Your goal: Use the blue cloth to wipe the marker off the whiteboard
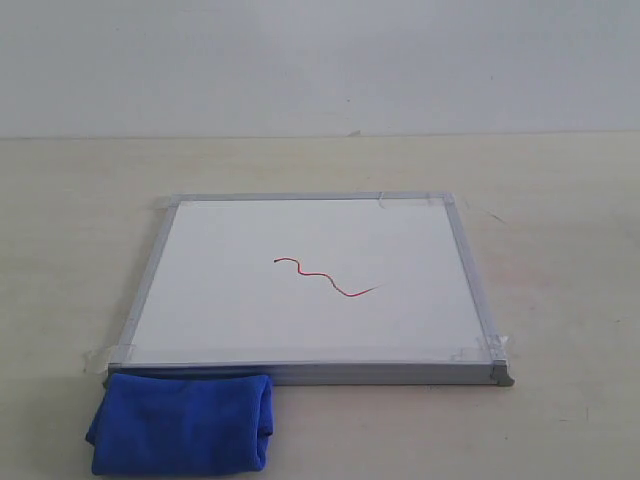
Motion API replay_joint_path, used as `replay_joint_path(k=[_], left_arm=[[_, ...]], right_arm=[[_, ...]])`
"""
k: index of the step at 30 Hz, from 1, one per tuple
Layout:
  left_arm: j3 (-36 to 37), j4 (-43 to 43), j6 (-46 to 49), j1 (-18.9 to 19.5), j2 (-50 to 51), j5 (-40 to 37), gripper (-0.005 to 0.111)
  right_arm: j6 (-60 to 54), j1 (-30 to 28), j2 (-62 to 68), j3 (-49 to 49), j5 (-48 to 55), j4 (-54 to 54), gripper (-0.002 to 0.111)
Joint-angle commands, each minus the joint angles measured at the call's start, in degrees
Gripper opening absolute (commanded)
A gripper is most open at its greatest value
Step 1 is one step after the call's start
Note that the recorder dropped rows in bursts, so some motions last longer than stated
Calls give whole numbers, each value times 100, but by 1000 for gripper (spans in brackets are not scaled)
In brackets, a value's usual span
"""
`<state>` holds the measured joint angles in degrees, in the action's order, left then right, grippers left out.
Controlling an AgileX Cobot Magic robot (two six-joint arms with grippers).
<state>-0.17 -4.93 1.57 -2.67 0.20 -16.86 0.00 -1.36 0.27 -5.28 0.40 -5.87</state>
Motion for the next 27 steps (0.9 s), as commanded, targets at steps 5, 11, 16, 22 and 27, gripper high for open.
replay_joint_path(k=[5,11,16,22,27], left_arm=[[17,7,18,16,-20,-10,5],[17,7,18,16,-20,-10,5],[17,7,18,16,-20,-10,5],[17,7,18,16,-20,-10,5],[17,7,18,16,-20,-10,5]], right_arm=[[-188,-12,1147,-1725,1885,55,0],[-386,-12,2325,-1967,2310,32,0],[-42,-12,2389,-1967,1569,-125,0],[0,-12,2389,-1967,1507,-279,0],[-463,-12,3370,-1967,1778,-836,0]])
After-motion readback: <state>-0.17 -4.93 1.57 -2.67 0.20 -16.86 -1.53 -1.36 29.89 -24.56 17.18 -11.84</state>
